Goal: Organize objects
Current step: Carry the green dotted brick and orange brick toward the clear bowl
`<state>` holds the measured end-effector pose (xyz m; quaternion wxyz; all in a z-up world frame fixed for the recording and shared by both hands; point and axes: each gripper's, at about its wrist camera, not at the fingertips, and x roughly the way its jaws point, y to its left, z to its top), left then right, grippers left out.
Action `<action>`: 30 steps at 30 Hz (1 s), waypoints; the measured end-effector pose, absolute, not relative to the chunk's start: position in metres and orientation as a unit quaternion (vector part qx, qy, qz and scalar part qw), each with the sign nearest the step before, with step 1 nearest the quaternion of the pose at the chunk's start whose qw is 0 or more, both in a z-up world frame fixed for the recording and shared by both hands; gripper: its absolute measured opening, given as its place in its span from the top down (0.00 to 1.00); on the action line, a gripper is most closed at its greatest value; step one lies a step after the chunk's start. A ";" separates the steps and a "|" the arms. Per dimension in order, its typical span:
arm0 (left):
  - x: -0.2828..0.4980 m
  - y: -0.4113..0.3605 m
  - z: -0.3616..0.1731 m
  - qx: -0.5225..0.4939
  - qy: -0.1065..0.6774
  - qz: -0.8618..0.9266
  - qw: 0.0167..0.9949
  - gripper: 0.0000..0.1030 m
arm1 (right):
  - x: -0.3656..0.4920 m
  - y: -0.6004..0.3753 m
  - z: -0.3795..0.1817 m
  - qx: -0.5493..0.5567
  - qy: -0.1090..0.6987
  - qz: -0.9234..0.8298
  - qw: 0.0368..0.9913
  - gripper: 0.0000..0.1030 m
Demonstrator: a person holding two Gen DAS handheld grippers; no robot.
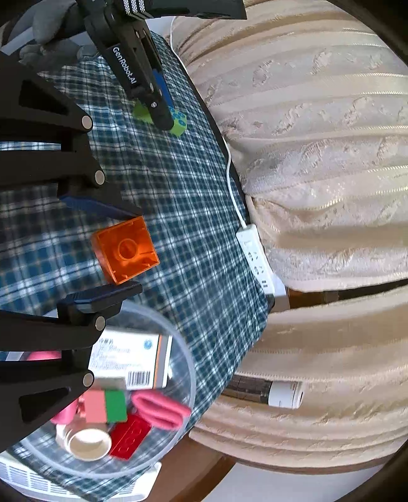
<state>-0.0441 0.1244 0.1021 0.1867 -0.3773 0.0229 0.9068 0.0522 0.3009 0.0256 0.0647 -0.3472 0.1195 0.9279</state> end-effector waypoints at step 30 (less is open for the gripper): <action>-0.011 0.149 0.115 -0.353 0.048 0.907 0.223 0.69 | 0.136 0.394 0.028 -0.327 0.160 0.912 0.191 0.59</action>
